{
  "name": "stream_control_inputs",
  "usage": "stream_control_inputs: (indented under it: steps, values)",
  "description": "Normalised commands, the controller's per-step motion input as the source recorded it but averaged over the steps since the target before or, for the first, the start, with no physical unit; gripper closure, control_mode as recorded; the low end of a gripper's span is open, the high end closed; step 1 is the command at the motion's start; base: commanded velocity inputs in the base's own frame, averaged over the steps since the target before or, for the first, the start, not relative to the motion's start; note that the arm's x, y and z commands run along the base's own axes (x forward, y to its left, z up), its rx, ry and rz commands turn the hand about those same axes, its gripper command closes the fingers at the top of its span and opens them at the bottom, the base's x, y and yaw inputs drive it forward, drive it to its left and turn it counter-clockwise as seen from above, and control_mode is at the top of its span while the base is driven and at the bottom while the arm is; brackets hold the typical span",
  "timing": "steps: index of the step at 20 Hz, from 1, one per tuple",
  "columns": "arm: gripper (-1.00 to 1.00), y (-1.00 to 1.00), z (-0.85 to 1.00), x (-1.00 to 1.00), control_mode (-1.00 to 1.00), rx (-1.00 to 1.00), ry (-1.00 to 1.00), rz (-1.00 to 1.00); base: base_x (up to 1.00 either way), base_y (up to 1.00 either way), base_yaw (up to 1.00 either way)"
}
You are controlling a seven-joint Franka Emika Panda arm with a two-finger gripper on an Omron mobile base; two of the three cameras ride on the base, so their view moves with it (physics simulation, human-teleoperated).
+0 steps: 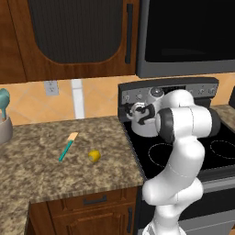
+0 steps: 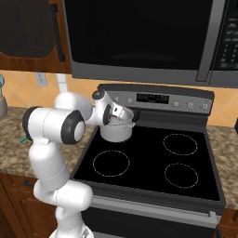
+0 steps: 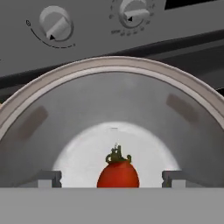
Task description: Put the tomato and lemon in the pot. Retrieve the spatula and lightly stir the vegetables in the pot.
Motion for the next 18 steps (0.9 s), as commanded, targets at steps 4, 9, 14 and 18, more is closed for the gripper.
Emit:
stream_control_inputs:
  steps: [4,9,14,18]
  values:
    - [-1.00,0.05,0.64,-0.51,-1.00,0.00,-0.16,0.00,0.00,0.00,0.00]
    - [-1.00,0.23,0.76,-0.96,-1.00,-0.02,-0.25,0.00,0.00,0.00,0.00]
    - [-1.00,0.50,0.95,-1.00,-1.00,0.03,-0.03,0.00,0.00,0.00,0.00]
    - [-1.00,0.70,0.99,-1.00,-1.00,0.12,0.17,0.00,0.00,0.00,0.00]
